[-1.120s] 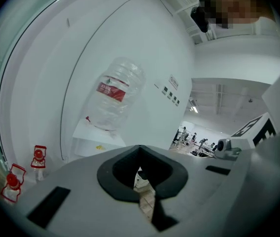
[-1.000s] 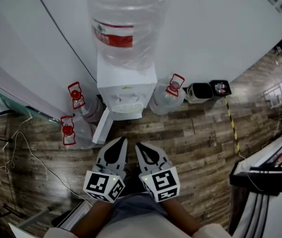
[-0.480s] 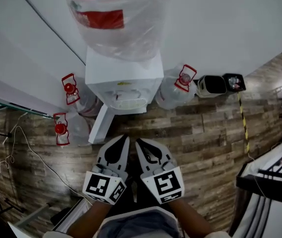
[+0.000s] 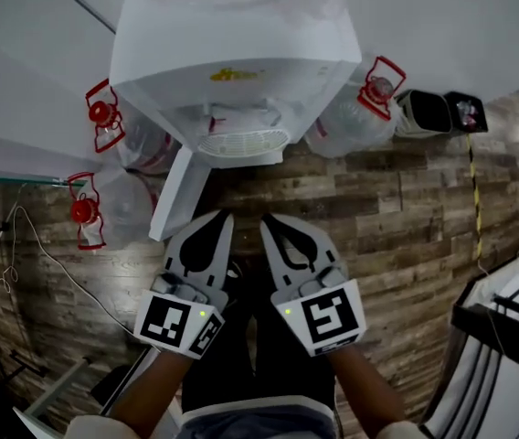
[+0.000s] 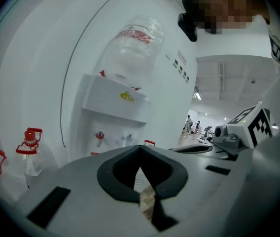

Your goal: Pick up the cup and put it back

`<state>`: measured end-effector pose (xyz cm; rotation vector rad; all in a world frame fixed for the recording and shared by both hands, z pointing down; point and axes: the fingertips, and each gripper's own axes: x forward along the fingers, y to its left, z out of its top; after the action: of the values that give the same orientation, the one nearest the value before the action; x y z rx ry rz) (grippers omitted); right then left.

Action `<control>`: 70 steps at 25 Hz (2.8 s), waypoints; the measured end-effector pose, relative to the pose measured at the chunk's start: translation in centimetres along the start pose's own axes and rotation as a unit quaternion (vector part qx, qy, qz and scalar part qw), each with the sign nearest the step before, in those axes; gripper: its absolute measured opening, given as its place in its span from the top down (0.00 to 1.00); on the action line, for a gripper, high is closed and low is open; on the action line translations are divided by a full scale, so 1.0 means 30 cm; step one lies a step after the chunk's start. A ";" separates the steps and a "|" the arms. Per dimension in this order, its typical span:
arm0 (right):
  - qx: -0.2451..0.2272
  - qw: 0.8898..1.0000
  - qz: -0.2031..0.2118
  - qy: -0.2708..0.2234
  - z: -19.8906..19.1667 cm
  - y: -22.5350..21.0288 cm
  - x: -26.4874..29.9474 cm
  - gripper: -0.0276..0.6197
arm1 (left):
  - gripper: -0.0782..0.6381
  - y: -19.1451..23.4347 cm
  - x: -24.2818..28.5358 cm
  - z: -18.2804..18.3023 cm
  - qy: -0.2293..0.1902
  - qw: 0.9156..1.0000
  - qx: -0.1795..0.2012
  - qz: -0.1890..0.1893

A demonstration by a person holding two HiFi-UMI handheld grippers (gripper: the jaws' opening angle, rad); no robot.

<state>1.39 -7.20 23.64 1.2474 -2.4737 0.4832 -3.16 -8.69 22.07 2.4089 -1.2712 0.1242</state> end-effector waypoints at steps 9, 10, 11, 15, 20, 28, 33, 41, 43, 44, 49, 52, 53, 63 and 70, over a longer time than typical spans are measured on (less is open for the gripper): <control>-0.016 1.000 0.004 -0.011 -0.284 -0.075 0.197 0.92 | 0.88 0.135 0.137 -0.286 -0.018 0.999 0.006 -0.029; -0.022 1.000 0.005 -0.011 -0.318 -0.084 0.220 0.92 | 0.88 0.150 0.156 -0.317 -0.019 0.999 0.006 -0.030; -0.029 0.999 0.008 -0.010 -0.350 -0.091 0.243 0.92 | 0.88 0.165 0.175 -0.347 -0.021 0.999 0.006 -0.031; -0.045 0.999 0.016 -0.017 -0.467 -0.114 0.337 0.92 | 0.88 0.220 0.250 -0.453 -0.033 0.998 0.017 -0.041; -0.049 0.998 0.020 -0.033 -0.623 -0.170 0.440 0.92 | 0.88 0.262 0.350 -0.607 -0.039 0.995 0.050 -0.078; -0.082 0.995 0.038 -0.036 -0.887 -0.240 0.629 0.92 | 0.88 0.408 0.466 -0.873 -0.048 0.994 0.058 -0.076; -0.083 0.994 0.045 -0.047 -1.009 -0.270 0.721 0.92 | 0.88 0.482 0.505 -1.001 -0.054 0.993 0.076 -0.072; -0.095 0.993 0.050 -0.054 -1.146 -0.315 0.843 0.92 | 0.88 0.571 0.568 -1.137 -0.077 0.992 0.082 -0.057; -0.098 0.993 0.047 -0.055 -1.171 -0.332 0.875 0.92 | 0.88 0.589 0.579 -1.158 -0.084 0.992 0.079 -0.049; -0.098 0.993 0.045 -0.056 -1.182 -0.341 0.892 0.92 | 0.88 0.598 0.583 -1.168 -0.087 0.992 0.077 -0.044; -0.080 0.994 0.026 -0.072 -1.211 -0.402 0.973 0.92 | 0.88 0.624 0.595 -1.178 -0.107 0.993 0.052 -0.020; -0.074 0.994 0.020 -0.081 -1.215 -0.426 1.011 0.92 | 0.88 0.605 0.595 -1.172 -0.115 0.992 0.051 -0.021; -0.074 0.994 0.017 -0.084 -1.216 -0.435 1.022 0.92 | 0.88 0.596 0.593 -1.172 -0.116 0.992 0.055 -0.023; -0.066 0.994 -0.026 -0.085 -1.241 -0.534 1.103 0.92 | 0.88 0.539 0.563 -1.170 -0.126 0.990 0.055 -0.036; -0.056 0.996 -0.031 -0.069 -1.292 -0.560 1.166 0.82 | 0.88 0.560 0.550 -1.177 -0.129 0.990 0.044 -0.028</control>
<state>0.66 -24.27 75.77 1.3497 -2.5262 0.2446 -3.22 -15.76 63.93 2.5996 -1.3291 -0.1560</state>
